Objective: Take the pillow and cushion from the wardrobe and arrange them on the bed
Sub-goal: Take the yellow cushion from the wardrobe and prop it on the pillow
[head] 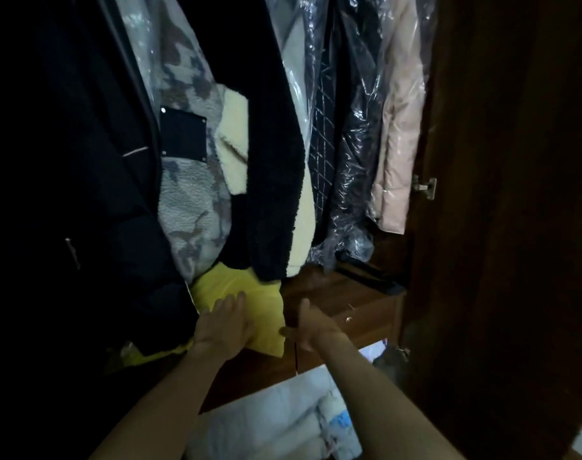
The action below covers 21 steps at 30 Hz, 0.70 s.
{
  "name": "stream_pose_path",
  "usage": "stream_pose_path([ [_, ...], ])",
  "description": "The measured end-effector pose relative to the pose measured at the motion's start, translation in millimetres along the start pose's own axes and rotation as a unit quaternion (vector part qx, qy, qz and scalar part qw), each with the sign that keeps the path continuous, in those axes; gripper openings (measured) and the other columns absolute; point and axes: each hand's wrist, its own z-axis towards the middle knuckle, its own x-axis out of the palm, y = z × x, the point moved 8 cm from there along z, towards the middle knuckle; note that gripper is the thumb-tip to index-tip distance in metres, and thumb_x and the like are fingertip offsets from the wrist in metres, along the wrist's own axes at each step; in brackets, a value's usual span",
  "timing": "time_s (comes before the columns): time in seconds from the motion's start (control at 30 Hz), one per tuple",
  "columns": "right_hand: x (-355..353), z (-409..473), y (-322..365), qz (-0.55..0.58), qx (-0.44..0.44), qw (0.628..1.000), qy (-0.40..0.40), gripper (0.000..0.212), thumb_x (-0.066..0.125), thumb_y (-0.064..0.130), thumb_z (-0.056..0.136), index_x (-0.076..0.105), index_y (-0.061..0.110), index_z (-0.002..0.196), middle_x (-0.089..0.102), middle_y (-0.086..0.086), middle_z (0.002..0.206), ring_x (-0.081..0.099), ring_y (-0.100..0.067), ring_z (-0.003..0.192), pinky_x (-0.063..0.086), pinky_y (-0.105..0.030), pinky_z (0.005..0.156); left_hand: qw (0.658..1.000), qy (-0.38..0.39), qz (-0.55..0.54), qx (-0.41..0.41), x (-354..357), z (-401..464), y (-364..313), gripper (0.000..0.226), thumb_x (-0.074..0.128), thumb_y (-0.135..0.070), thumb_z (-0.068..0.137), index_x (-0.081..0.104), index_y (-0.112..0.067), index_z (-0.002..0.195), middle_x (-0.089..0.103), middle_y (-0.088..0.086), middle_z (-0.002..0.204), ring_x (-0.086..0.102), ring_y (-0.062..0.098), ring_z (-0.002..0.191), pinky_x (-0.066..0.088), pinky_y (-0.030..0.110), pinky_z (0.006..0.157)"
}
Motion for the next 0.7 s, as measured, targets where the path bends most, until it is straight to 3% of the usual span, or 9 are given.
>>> stream_pose_path([
  [0.07, 21.8, 11.7, 9.2, -0.023, -0.034, 0.999, -0.005, 0.072, 0.062, 0.054, 0.096, 0.034, 0.007, 0.144, 0.046, -0.016, 0.146, 0.051, -0.035, 0.129, 0.045, -0.047, 0.104, 1.000, -0.012, 0.017, -0.004, 19.1, 15.0, 8.4, 0.070, 0.030, -0.053, 0.103, 0.011, -0.014, 0.158, 0.035, 0.004, 0.154, 0.041, 0.023, 0.132, 0.035, 0.043, 0.106],
  [0.17, 46.7, 22.8, 25.8, -0.034, -0.088, 0.996, -0.003, 0.084, 0.058, 0.054, 0.098, 0.020, 0.006, 0.157, 0.031, -0.015, 0.158, 0.043, -0.036, 0.137, 0.041, -0.047, 0.107, 0.999, -0.021, 0.007, -0.026, 38.9, 33.8, 16.5, 0.067, 0.030, -0.053, 0.102, 0.017, -0.016, 0.156, 0.038, 0.005, 0.150, 0.045, 0.026, 0.128, 0.036, 0.041, 0.103],
  [0.3, 55.1, 51.3, 43.5, -0.073, -0.156, 0.985, -0.020, 0.090, 0.059, 0.053, 0.097, 0.013, 0.007, 0.160, 0.021, -0.014, 0.165, 0.035, -0.035, 0.142, 0.037, -0.046, 0.110, 0.998, -0.047, 0.015, -0.050, 49.7, 60.1, 26.3, 0.061, 0.029, -0.051, 0.102, 0.024, -0.016, 0.152, 0.040, 0.008, 0.147, 0.047, 0.031, 0.120, 0.040, 0.042, 0.098],
  [0.43, 67.3, 101.5, 66.9, -0.103, -0.210, 0.971, -0.058, 0.103, 0.052, 0.065, 0.096, -0.002, 0.006, 0.161, 0.005, -0.014, 0.170, 0.015, -0.033, 0.153, 0.014, -0.048, 0.123, 0.993, -0.061, 0.020, -0.097, 60.4, 86.4, 62.5, 0.060, 0.026, -0.049, 0.103, 0.025, -0.016, 0.153, 0.040, 0.009, 0.149, 0.046, 0.033, 0.123, 0.038, 0.045, 0.101],
  [0.5, 75.4, 128.4, 74.0, -0.089, -0.215, 0.968, -0.091, 0.112, 0.046, 0.076, 0.091, -0.008, 0.007, 0.161, -0.001, -0.011, 0.171, 0.007, -0.032, 0.155, 0.004, -0.050, 0.125, 0.993, -0.067, 0.016, -0.100, 68.3, 96.4, 78.8, 0.061, 0.025, -0.050, 0.102, 0.023, -0.018, 0.154, 0.040, 0.008, 0.150, 0.044, 0.031, 0.128, 0.036, 0.046, 0.104],
  [0.57, 94.2, 156.1, 72.6, -0.060, -0.193, 0.976, -0.075, 0.121, 0.044, 0.084, 0.085, -0.011, 0.009, 0.161, -0.004, -0.009, 0.171, 0.001, -0.032, 0.156, -0.001, -0.050, 0.125, 0.993, -0.075, -0.003, -0.096, 72.6, 104.1, 91.4, 0.060, 0.025, -0.051, 0.103, 0.021, -0.022, 0.155, 0.038, 0.007, 0.152, 0.040, 0.029, 0.133, 0.034, 0.047, 0.108],
  [0.63, 112.7, 176.0, 69.8, -0.066, -0.170, 0.981, -0.066, 0.118, 0.043, 0.086, 0.082, 0.005, 0.007, 0.161, 0.009, -0.012, 0.169, 0.007, -0.032, 0.155, 0.003, -0.053, 0.124, 0.992, -0.079, -0.026, -0.100, 73.0, 107.4, 100.5, 0.060, 0.027, -0.051, 0.103, 0.021, -0.023, 0.156, 0.035, 0.007, 0.155, 0.038, 0.028, 0.136, 0.031, 0.047, 0.111],
  [0.7, 116.7, 184.6, 65.7, -0.096, -0.161, 0.975, -0.118, 0.096, 0.041, 0.082, 0.086, 0.036, 0.009, 0.148, 0.040, -0.014, 0.152, 0.032, -0.032, 0.142, 0.023, -0.052, 0.115, 0.993, -0.076, -0.017, -0.094, 75.7, 104.8, 101.1, 0.060, 0.026, -0.051, 0.103, 0.021, -0.023, 0.156, 0.035, 0.005, 0.156, 0.038, 0.026, 0.136, 0.030, 0.044, 0.112],
])
